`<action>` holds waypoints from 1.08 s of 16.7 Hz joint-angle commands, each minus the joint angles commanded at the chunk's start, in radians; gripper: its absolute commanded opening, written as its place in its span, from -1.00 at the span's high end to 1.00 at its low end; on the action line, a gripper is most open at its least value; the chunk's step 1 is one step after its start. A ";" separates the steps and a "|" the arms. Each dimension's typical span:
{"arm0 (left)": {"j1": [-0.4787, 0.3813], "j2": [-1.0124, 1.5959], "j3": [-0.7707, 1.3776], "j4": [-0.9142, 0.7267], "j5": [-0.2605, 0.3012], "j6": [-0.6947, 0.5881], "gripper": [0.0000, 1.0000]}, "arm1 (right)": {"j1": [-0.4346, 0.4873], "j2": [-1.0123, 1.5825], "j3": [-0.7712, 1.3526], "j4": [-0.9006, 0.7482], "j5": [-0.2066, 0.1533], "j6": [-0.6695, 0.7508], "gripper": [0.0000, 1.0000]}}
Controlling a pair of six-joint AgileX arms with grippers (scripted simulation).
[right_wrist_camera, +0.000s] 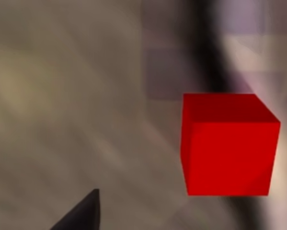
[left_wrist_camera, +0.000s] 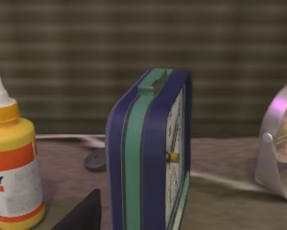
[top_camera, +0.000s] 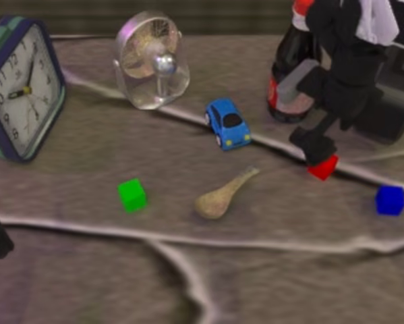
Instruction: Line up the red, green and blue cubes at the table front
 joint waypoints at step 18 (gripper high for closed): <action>0.000 0.000 0.000 0.000 0.000 0.000 -1.00 | 0.003 0.099 -0.139 0.243 0.001 0.003 0.06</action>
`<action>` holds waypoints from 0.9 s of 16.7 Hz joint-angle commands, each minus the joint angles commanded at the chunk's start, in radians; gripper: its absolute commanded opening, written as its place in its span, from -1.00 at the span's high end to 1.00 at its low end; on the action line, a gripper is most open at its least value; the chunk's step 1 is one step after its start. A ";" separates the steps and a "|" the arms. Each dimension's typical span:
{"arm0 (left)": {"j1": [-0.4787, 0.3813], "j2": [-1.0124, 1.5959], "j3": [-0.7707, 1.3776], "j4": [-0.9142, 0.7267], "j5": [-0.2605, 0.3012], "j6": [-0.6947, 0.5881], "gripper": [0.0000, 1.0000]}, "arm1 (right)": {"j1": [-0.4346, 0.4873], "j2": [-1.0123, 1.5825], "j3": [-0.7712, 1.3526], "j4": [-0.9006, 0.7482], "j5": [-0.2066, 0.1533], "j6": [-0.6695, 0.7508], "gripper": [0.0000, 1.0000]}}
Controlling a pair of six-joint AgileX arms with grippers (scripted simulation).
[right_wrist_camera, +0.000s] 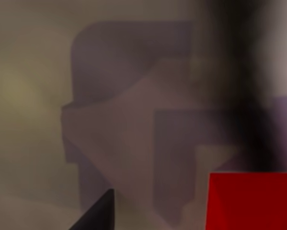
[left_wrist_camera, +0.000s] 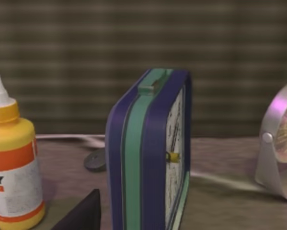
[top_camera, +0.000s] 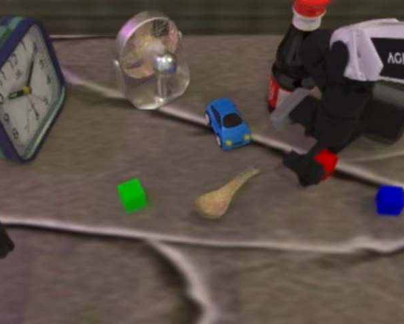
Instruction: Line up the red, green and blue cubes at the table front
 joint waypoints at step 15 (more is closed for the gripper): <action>0.000 0.000 0.000 0.000 0.000 0.000 -1.00 | 0.000 -0.043 0.005 -0.022 -0.016 0.014 1.00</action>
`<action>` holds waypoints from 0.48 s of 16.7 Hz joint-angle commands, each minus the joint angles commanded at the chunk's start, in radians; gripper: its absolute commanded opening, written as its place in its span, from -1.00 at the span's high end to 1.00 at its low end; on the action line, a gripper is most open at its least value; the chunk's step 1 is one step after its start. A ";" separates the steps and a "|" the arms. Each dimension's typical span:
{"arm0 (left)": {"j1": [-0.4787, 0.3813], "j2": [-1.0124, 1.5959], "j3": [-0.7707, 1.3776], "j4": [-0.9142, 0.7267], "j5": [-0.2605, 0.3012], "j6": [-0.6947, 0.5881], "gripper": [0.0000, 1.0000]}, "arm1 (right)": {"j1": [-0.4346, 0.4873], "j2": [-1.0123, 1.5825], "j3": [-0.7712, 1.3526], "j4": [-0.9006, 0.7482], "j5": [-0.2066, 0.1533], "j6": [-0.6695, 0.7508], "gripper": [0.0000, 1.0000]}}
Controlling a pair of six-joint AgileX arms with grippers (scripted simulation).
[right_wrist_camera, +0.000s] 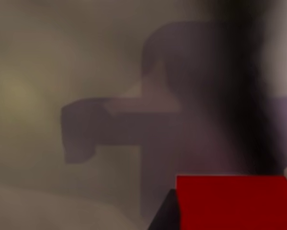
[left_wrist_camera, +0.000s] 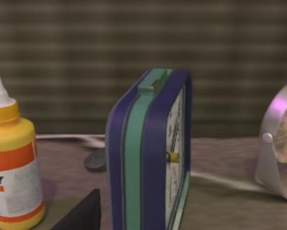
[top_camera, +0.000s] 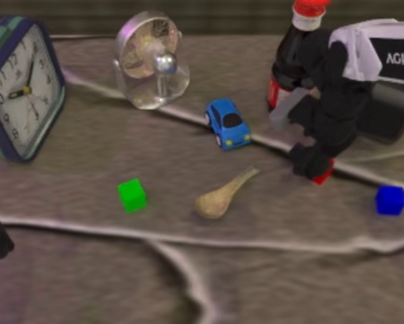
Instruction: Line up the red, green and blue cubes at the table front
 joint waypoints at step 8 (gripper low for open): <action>0.000 0.000 0.000 0.000 0.000 0.000 -1.00 | 0.008 -0.072 0.134 -0.212 -0.001 -0.002 1.00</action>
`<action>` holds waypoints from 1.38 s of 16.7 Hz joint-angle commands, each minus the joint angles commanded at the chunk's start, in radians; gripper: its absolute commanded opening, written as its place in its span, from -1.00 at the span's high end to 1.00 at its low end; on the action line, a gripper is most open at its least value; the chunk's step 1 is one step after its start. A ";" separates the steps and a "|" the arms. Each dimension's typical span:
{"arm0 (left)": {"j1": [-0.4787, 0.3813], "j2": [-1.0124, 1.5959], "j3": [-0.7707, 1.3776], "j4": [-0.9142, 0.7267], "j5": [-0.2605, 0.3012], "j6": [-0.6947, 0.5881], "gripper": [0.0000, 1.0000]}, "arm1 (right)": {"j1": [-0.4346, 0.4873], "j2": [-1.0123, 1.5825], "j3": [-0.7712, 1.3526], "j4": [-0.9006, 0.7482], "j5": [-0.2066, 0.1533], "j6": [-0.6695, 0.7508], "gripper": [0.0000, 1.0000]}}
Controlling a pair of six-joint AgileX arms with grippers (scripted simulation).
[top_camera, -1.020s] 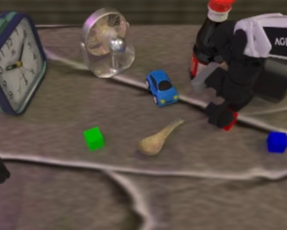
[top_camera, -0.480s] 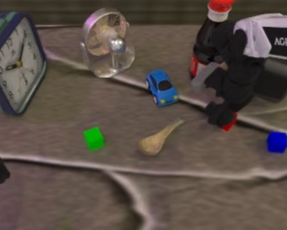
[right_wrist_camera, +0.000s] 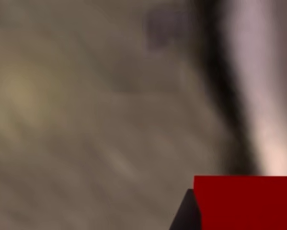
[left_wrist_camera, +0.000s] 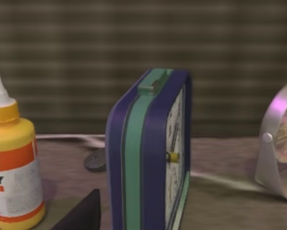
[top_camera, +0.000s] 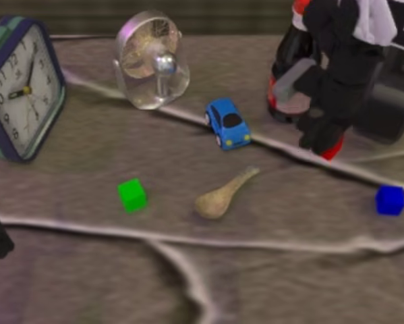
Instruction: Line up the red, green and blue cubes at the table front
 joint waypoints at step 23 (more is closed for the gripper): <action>0.000 0.000 0.000 0.000 0.000 0.000 -1.00 | 0.677 0.036 0.168 -0.128 -0.005 -0.039 1.00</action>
